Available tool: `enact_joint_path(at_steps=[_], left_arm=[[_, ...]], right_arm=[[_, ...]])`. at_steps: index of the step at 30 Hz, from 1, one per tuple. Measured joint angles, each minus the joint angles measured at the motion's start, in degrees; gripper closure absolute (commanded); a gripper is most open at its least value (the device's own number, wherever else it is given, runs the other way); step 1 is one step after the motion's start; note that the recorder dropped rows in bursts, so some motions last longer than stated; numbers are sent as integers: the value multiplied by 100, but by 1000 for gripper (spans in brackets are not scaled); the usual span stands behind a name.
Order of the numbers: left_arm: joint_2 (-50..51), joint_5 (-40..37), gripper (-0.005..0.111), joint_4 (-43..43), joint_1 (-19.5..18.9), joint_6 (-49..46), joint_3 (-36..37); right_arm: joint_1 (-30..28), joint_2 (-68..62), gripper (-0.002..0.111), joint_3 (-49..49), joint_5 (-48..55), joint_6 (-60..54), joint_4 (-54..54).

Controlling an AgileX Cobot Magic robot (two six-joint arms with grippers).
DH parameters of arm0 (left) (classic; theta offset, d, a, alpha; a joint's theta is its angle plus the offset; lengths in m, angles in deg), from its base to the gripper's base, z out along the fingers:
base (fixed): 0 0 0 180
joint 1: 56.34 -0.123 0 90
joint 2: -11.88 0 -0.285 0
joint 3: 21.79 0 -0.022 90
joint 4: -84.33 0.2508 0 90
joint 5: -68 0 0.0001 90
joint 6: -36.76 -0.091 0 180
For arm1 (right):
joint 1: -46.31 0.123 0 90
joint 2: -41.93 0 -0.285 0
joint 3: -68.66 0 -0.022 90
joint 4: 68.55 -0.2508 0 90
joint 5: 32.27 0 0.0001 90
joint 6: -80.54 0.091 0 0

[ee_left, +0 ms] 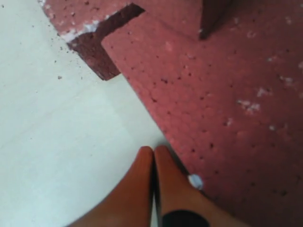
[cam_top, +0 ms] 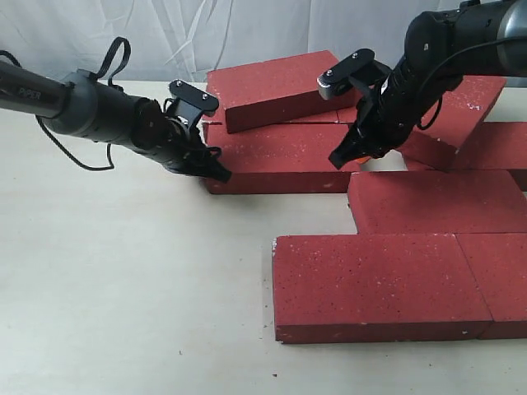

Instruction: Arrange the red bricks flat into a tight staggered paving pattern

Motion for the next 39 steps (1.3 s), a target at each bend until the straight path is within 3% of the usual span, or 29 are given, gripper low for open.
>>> enact_joint_path(at_steps=[8,14,30,39], left_arm=[[24,96,107,0,53,0,-5],[24,125,107,0,286,0,-5],[85,381,107,-292,418,0,-168],[222,409,107,-292,506,0,-186]], right_arm=[[19,0,109,0,241,-1376,-1260],[19,0,109,0,148,-1468,-1335],[19,-184,109,0,354,-1680,-1378],[230,-355,109,0,-59,-2033,-1483]])
